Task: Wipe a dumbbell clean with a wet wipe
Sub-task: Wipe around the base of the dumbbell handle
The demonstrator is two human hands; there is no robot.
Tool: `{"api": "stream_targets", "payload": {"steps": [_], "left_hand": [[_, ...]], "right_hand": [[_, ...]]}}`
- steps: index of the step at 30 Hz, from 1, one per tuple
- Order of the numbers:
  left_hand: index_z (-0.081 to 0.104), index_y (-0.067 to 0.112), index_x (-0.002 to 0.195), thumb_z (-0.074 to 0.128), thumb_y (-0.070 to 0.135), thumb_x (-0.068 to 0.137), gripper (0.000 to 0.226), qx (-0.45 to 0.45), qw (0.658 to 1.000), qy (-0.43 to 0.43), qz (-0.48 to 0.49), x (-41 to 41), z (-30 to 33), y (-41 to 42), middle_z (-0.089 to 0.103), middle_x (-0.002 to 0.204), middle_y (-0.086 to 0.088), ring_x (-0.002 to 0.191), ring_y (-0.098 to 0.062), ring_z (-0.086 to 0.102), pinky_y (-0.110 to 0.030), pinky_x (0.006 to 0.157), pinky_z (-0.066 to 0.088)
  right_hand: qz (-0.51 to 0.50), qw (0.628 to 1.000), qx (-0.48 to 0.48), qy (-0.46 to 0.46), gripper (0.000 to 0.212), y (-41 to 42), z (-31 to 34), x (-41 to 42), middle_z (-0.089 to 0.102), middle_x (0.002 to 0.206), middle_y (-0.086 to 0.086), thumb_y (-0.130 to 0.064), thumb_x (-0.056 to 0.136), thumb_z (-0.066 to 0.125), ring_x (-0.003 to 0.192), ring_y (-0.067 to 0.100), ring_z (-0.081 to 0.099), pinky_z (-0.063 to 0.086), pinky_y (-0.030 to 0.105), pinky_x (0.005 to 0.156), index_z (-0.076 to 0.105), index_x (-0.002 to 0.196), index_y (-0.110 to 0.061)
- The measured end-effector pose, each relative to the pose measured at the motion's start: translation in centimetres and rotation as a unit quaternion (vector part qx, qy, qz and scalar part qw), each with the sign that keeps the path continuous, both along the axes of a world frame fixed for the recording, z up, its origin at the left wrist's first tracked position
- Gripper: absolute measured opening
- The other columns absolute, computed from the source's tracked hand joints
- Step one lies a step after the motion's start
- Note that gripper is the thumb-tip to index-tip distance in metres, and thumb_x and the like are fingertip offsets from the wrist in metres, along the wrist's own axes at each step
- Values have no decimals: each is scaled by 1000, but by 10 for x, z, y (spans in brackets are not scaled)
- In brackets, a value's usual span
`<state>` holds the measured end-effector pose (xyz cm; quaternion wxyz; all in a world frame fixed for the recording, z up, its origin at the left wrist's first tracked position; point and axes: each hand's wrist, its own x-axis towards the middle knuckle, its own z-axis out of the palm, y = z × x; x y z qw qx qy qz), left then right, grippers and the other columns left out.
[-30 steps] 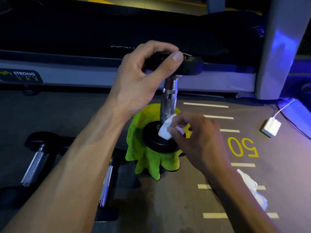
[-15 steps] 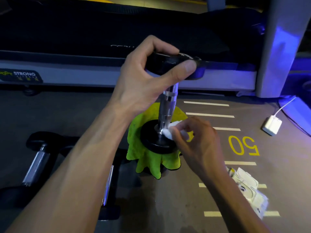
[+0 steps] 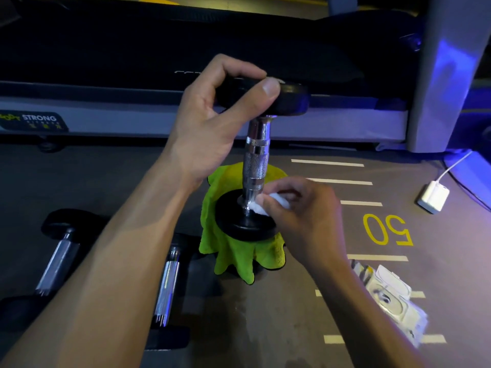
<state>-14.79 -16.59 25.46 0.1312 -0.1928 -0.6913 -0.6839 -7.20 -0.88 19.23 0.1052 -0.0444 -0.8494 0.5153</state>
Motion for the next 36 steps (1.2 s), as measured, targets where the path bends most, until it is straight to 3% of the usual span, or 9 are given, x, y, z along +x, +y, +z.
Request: {"api": "stream_targets", "payload": {"steps": [5,9,12,15,22,25,30,32,36], "left_hand": [[65,24,104,71,28,98,9,2,1000,-7,4,-5,-2,-1,65,83,26,83,5,57,-16,79,45],[66,25,102,72,34,94,14,6,1000,-8,3,-6,0,0,65,84,24,81,4,57,-16,78,44],[66,25,102,72,35,93,15,11,1000,-4,-4,-5,-1,0,66,86,23,84,2,57,-18,81,45],[66,24,103,72,38,89,20,9,1000,6,-10,-3,-1,4,65,96,14,91,-3,59,-25,89,49],[66,22,101,73,37,89,21,14,1000,3,-2,-2,2,5,66,93,11,87,-3,61,-22,84,49],[65,20,102,74,32,91,18,7,1000,13,-5,2,2,7,66,93,10,85,-1,61,-19,81,48],[65,16,103,73,30,92,20,-8,1000,19,-2,3,4,4,66,95,10,88,1,61,-17,82,48],[66,20,101,72,35,88,20,0,1000,12,0,2,4,2,68,96,14,92,0,62,-21,86,50],[66,22,101,74,36,85,22,1,1000,12,-9,6,2,1,71,99,21,102,-2,65,-29,95,54]], "right_hand": [[-25,992,-93,86,12,-8,25,-14,78,87,-11,-19,84,83,82,1,74,60,22,76,78,95,-22],[14,995,-19,96,21,-4,11,1,75,105,-16,-18,93,68,101,-1,69,56,23,89,77,107,-29],[71,994,70,46,13,6,2,12,71,97,-30,-33,87,73,102,-7,65,47,13,86,74,86,-46],[76,984,161,-13,18,14,4,0,68,97,-18,-53,84,70,102,11,61,45,30,85,75,86,-36],[33,985,167,-8,27,-6,16,7,60,58,-11,-43,82,79,64,10,59,41,20,54,70,67,-22],[22,964,260,44,29,-30,21,14,67,68,0,-40,86,74,68,27,61,45,35,57,68,71,-15],[28,928,368,52,18,-54,24,5,65,83,1,-34,94,65,71,31,50,32,32,59,67,84,-20],[19,928,360,95,24,-47,14,13,65,73,0,-38,88,71,65,30,58,36,31,54,67,73,-20],[0,963,268,39,28,0,2,16,68,70,-3,-44,88,73,67,21,62,36,32,57,71,72,-21]]}}
